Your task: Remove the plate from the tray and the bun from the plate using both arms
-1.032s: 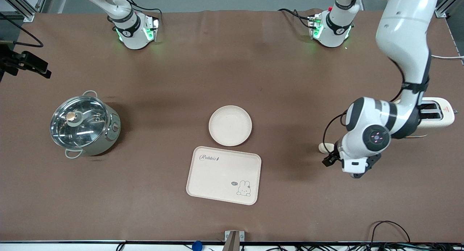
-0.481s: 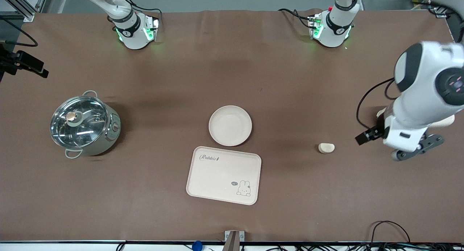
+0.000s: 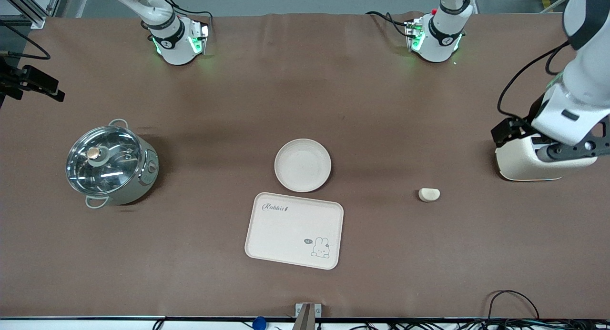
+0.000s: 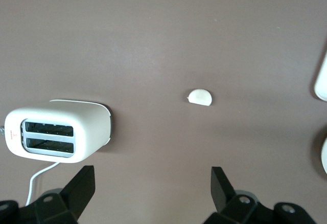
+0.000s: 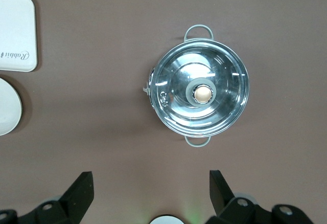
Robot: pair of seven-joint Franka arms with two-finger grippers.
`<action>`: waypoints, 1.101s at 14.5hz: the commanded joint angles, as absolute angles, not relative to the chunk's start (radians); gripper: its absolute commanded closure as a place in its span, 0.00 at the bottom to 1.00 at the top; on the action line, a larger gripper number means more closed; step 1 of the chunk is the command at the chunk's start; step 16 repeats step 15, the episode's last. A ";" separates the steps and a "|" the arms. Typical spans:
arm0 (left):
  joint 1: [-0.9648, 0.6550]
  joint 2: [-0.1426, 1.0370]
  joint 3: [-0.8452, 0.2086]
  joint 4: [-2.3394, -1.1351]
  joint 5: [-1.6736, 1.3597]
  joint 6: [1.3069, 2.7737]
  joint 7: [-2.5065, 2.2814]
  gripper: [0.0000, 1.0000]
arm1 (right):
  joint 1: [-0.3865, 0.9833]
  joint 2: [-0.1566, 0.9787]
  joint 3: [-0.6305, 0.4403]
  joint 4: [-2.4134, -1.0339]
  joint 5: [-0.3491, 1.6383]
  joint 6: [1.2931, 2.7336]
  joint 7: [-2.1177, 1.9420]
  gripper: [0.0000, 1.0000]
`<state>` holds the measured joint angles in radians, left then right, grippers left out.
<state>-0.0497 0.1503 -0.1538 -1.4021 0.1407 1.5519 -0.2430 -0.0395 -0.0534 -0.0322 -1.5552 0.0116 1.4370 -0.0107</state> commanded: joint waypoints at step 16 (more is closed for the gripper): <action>0.014 -0.147 -0.144 -1.664 0.009 1.543 -0.043 0.00 | -0.063 -0.071 -0.029 -1.577 -0.026 1.451 -0.064 0.00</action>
